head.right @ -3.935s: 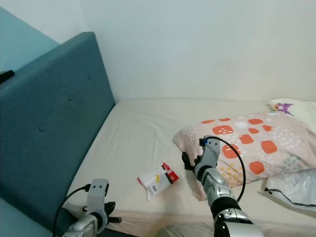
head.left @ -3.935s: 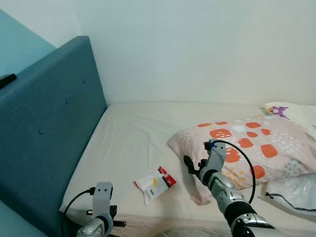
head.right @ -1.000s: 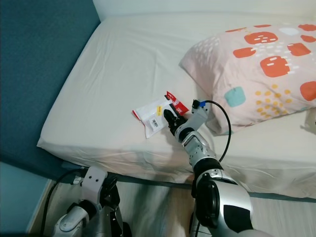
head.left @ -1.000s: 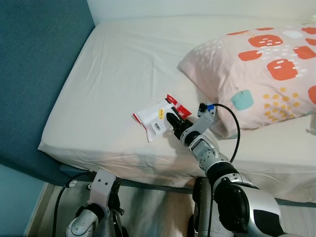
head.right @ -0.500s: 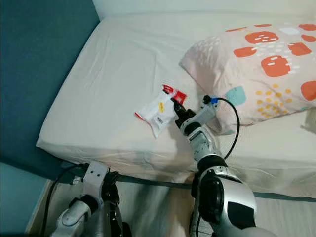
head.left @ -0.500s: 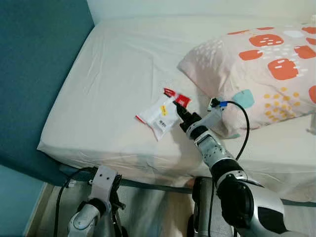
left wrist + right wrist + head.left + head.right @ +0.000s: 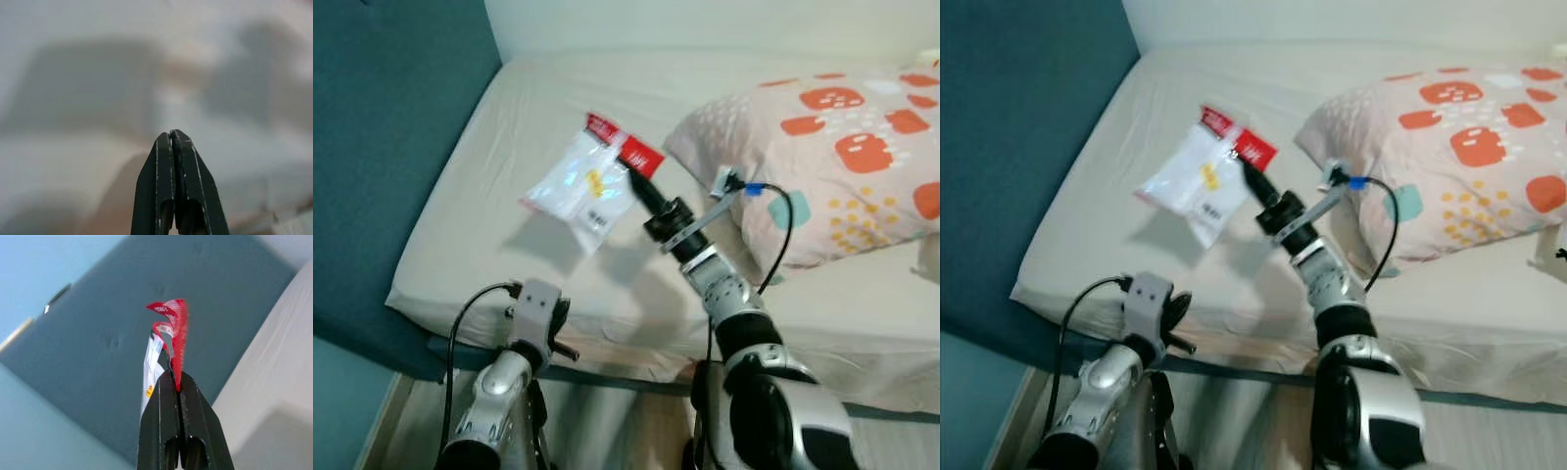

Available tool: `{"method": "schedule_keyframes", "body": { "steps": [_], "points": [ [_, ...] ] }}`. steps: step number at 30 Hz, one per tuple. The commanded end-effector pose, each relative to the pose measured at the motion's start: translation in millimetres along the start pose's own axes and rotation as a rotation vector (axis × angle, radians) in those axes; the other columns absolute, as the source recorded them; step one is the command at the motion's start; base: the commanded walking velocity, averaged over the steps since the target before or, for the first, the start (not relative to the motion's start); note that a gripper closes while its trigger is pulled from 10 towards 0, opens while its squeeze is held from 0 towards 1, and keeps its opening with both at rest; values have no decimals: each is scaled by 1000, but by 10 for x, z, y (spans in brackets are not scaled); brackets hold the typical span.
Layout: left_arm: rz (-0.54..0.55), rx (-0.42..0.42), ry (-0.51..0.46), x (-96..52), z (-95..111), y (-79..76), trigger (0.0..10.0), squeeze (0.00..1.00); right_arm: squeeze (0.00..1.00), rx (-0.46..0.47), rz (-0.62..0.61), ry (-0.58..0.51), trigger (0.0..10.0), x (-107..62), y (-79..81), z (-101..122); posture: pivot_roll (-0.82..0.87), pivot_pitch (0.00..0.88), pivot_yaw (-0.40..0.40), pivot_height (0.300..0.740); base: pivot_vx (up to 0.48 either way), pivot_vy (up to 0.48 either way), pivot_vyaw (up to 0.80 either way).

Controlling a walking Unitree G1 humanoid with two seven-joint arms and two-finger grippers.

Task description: Clean up the room

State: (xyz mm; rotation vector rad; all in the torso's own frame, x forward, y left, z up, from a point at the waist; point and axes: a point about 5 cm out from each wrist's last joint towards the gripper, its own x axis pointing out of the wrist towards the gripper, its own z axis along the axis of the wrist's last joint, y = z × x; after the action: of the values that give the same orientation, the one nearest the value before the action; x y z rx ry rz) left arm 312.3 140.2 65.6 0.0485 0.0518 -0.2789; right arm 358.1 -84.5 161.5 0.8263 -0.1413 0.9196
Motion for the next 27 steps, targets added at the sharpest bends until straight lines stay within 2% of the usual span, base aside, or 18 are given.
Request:
{"method": "schedule_keyframes", "body": {
  "steps": [1, 5, 9, 10, 11, 12, 14, 15, 16, 17, 18, 21, 22, 23, 25, 26, 27],
  "points": [
    [23, -60, 16, 9, -43, 8, 10000, 0, 0, -39, 8, 48, 0, -79, 27, -100, -11, 120, 11, 500, 0, 0, 0],
    [62, -164, -75, 153, 187, 94, 10000, 0, 0, -64, -146, 73, 0, -431, -92, -175, -51, 69, 21, 500, 0, 0, 0],
    [72, -206, -99, 194, 241, 130, 10000, 0, 0, -66, -175, 55, 0, -514, -103, -133, -54, 66, 22, 500, 0, 0, 0],
    [72, -280, -145, 210, 330, 206, 10000, 0, 0, -74, -206, -5, 0, -569, -125, -2, -76, 43, 31, 500, 0, 0, 0],
    [57, -392, -239, 222, 487, 337, 10000, 0, 0, -89, -242, -97, 0, -658, -133, 223, -80, 30, 33, 500, 0, 0, 0],
    [57, -392, -239, 222, 487, 337, 10000, 0, 0, -89, -242, -97, 0, -658, -133, 223, -80, 30, 33, 500, 0, 0, 0],
    [2, -473, -328, 194, 623, 438, 10000, 0, 0, -102, -241, -153, 0, -686, -134, 401, -80, 23, 30, 500, 0, 0, 0],
    [2, -473, -328, 194, 623, 438, 10000, 0, 0, -102, -241, -153, 0, -686, -134, 401, -80, 23, 30, 500, 0, 0, 0],
    [-106, -566, -408, 144, 732, 486, 10000, 157, 0, -115, -239, -179, 0, -682, -128, 517, -78, 16, 21, 500, 0, 0, 0],
    [-106, -566, -408, 144, 732, 486, 10000, 157, 0, -115, -239, -179, 0, -682, -128, 517, -78, 16, 21, 500, 0, 0, 0],
    [-207, -626, -456, 92, 794, 487, 10000, 976, 0, -118, -230, -199, 0, -658, -110, 590, -77, 12, 18, 500, 0, 0, 0],
    [-269, -656, -478, 57, 818, 473, 10000, 1000, 0, -116, -220, -211, 0, -640, -90, 625, -77, 12, 18, 500, 0, 0, 0],
    [-328, -707, -498, 19, 837, 446, 10000, 1000, 0, -113, -208, -219, 0, -618, -67, 644, -77, 10, 19, 500, 0, 0, 0],
    [-328, -707, -498, 19, 837, 446, 10000, 1000, 0, -113, -208, -219, 0, -618, -67, 644, -77, 10, 19, 500, 0, 0, 0],
    [-556, -848, -535, -106, 896, 283, 10000, 1000, 0, -95, -178, -237, 0, -569, -3, 665, -76, 5, 21, 500, 0, 0, 0],
    [-620, -883, -545, -146, 916, 237, 10000, 1000, 0, -91, -171, -242, 0, -557, 14, 671, -76, 5, 21, 500, 0, 0, 0],
    [-620, -883, -545, -146, 916, 237, 10000, 1000, 0, -91, -171, -242, 0, -557, 14, 671, -76, 5, 21, 500, 0, 0, 0]
  ]
}}
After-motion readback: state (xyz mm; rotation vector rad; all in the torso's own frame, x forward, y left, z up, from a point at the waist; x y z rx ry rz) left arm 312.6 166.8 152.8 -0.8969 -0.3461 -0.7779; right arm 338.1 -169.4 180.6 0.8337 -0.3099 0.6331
